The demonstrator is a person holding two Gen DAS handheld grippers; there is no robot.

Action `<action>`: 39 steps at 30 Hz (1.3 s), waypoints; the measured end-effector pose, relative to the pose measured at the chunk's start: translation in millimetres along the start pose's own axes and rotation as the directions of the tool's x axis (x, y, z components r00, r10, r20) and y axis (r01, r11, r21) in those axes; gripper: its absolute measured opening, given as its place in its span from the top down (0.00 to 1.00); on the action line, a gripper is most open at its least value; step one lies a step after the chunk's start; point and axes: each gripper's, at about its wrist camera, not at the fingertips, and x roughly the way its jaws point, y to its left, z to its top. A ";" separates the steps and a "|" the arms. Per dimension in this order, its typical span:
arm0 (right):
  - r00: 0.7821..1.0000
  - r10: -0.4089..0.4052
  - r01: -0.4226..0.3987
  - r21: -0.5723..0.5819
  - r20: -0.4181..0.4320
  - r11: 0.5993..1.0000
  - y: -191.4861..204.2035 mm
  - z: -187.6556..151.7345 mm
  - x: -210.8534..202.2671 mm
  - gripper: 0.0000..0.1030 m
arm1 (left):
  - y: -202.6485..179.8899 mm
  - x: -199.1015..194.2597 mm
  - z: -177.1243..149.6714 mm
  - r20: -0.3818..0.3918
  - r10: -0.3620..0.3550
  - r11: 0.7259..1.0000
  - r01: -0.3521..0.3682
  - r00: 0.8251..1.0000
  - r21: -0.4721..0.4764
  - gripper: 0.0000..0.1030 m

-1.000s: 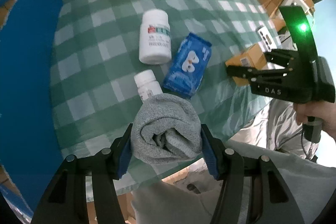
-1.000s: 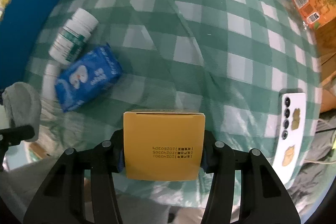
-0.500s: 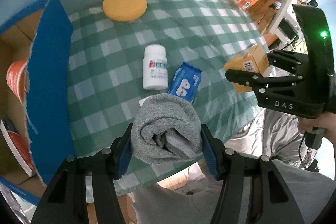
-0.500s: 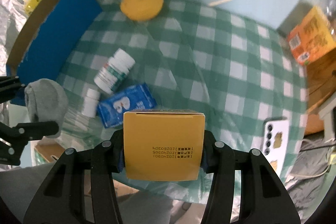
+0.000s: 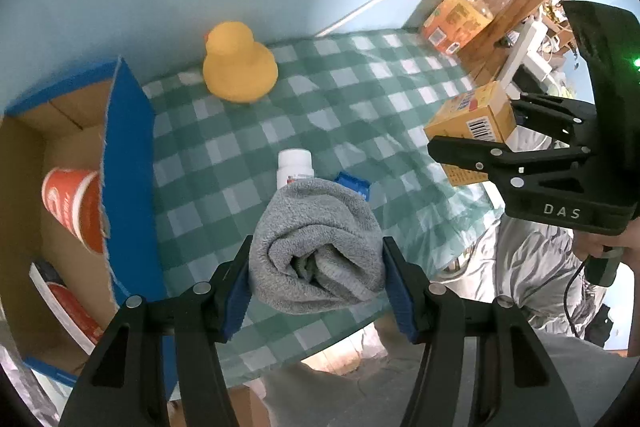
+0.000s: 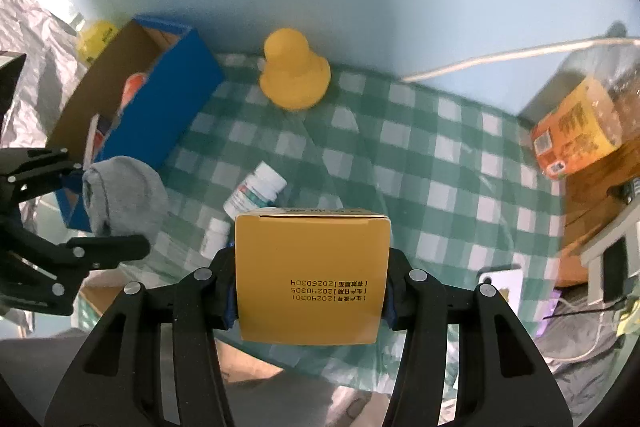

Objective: Organize objects

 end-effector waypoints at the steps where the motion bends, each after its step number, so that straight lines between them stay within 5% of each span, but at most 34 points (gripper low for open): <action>1: 1.000 0.003 -0.003 -0.005 0.004 1.000 0.4 2.4 -4.1 0.50 | 0.2 -1.9 1.3 0.004 0.000 1.000 0.000 1.000 0.001 0.41; 23: 0.996 0.039 -0.028 -0.131 0.080 0.991 27.6 38.8 -46.8 0.50 | 11.3 -46.2 17.3 0.100 0.007 1.000 -0.006 0.995 -0.012 0.41; 39: 0.992 0.110 -0.090 -0.272 0.058 0.958 62.2 52.9 -45.4 0.50 | 49.4 -62.4 -0.3 0.113 0.047 0.991 -0.031 0.992 -0.133 0.41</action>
